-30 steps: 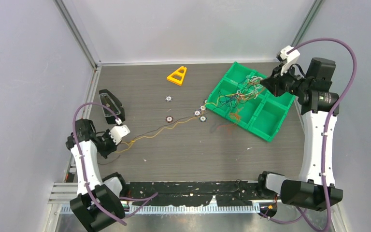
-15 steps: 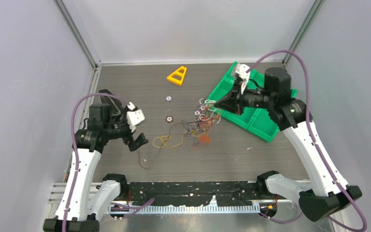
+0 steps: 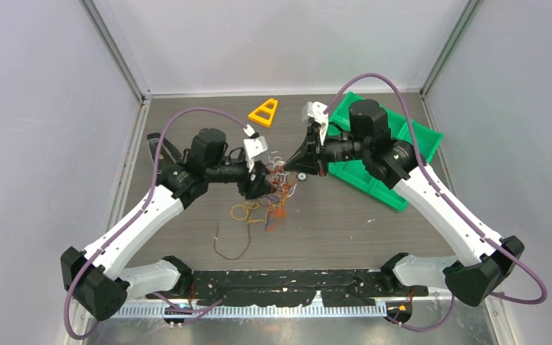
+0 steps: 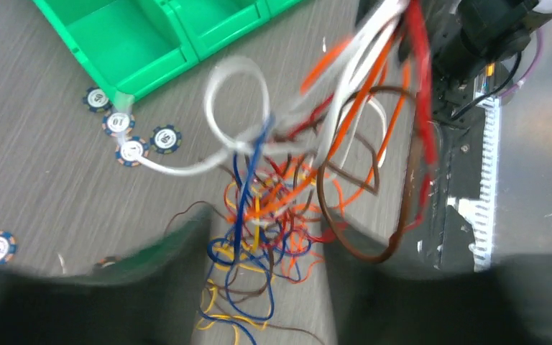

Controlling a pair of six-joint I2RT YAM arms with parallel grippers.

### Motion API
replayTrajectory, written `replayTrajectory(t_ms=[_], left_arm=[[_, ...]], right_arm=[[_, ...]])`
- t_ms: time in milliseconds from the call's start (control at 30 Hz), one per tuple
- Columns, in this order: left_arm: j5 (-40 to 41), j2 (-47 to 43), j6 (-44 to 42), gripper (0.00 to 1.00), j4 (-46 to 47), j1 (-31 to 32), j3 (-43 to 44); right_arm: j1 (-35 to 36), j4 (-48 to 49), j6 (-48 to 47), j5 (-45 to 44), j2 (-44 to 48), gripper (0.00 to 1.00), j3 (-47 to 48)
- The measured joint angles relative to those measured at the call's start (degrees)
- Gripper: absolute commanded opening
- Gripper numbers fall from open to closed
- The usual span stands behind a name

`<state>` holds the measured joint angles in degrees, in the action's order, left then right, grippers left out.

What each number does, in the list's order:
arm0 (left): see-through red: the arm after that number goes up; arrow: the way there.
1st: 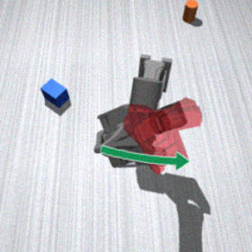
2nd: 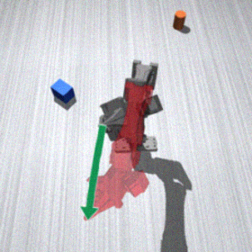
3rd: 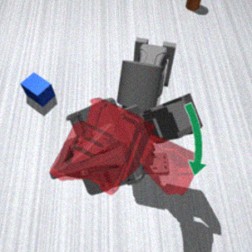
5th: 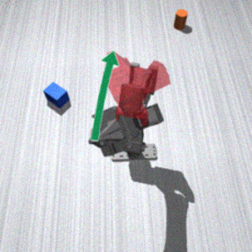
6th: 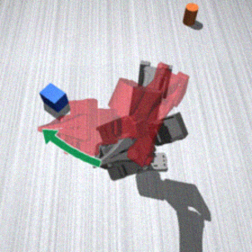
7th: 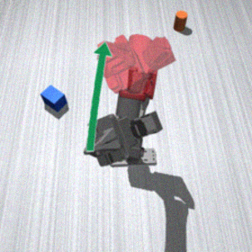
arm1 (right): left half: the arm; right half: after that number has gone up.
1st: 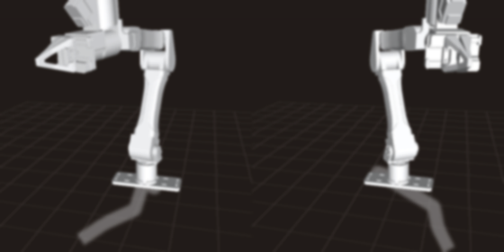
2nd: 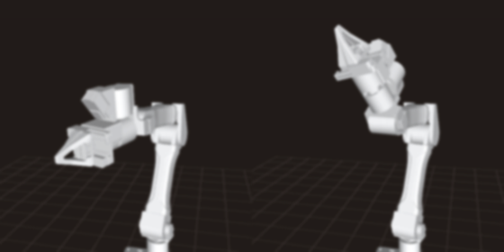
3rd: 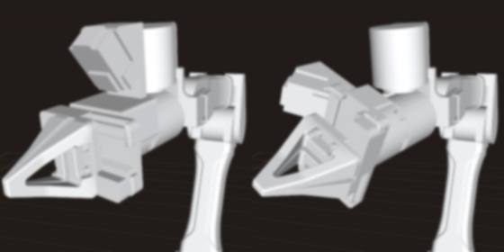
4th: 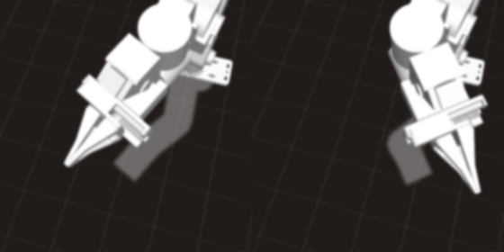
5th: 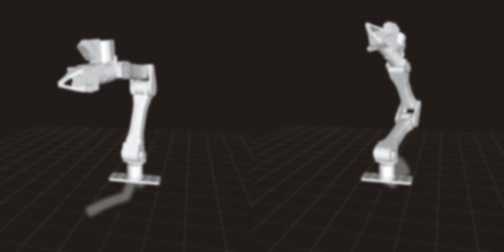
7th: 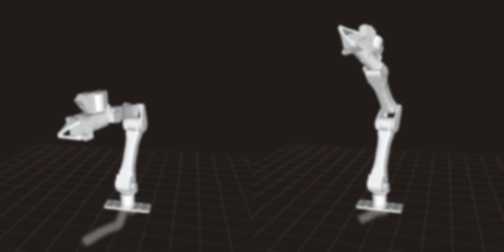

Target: Untangle the cables

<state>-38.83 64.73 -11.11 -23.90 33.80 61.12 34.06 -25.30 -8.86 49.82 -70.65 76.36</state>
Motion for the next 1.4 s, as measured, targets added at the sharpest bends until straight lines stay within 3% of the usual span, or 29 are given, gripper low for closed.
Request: replayTrajectory(t_ms=[33, 67, 267, 500, 633, 867, 1067, 1100, 1133, 1167, 1200, 1300, 1400], left_arm=[[0.57, 0.57, -0.17, 0.04, -0.09, 0.33, 0.02], [0.94, 1.03, -0.22, 0.00, -0.63, 0.24, 0.02], [-0.28, -3.72, -5.75, 0.00, -4.57, -10.27, -4.83], [-0.70, -12.72, -18.29, 0.00, -15.63, -18.32, -12.28], [-0.87, -14.36, -27.36, 0.00, -23.45, -27.63, -12.83], [0.66, -13.84, -50.51, 0.00, -35.50, -50.16, -16.61], [4.96, -6.73, -63.10, 0.01, -38.27, -58.31, -20.59], [4.94, -6.03, -64.04, 0.24, -38.29, -58.53, -20.57], [4.79, -5.86, -64.48, 0.52, -38.53, -58.42, -20.50], [4.46, -6.03, -64.89, 0.69, -39.15, -57.88, -20.17], [4.02, -6.51, -64.81, 0.78, -40.06, -56.54, -19.39], [1.46, -9.25, -59.87, 0.87, -42.32, -48.54, -15.02], [-2.25, -14.32, -48.85, 0.98, -38.60, -36.26, -8.96]], right_arm=[[0.02, -0.02, -0.09, -0.20, 0.00, 0.05, 0.37], [-0.11, -0.09, -0.22, -0.44, 0.13, 0.05, 0.85], [-6.78, -1.60, 0.00, -1.44, 1.79, 0.06, 2.64], [-15.47, -6.43, -0.87, -1.88, 3.65, 0.05, 6.25], [-21.66, -12.20, -5.03, -1.57, 5.51, 0.06, 6.40], [-28.68, -20.44, -10.19, -0.57, 5.92, 0.05, 6.95], [-29.20, -21.92, -10.97, 0.79, 6.27, 0.05, 7.61], [-29.22, -21.94, -10.82, 1.16, 6.45, 0.05, 7.58], [-29.24, -21.77, -10.49, 1.70, 6.60, 0.06, 7.43], [-29.05, -21.35, -10.03, 2.23, 6.97, 0.05, 7.02], [-28.59, -20.81, -9.38, 2.73, 7.34, 0.05, 6.34], [-25.00, -18.16, -6.49, 3.26, 8.48, 0.05, 3.37], [-18.38, -12.92, -1.99, 3.32, 9.18, 0.06, -0.61]])
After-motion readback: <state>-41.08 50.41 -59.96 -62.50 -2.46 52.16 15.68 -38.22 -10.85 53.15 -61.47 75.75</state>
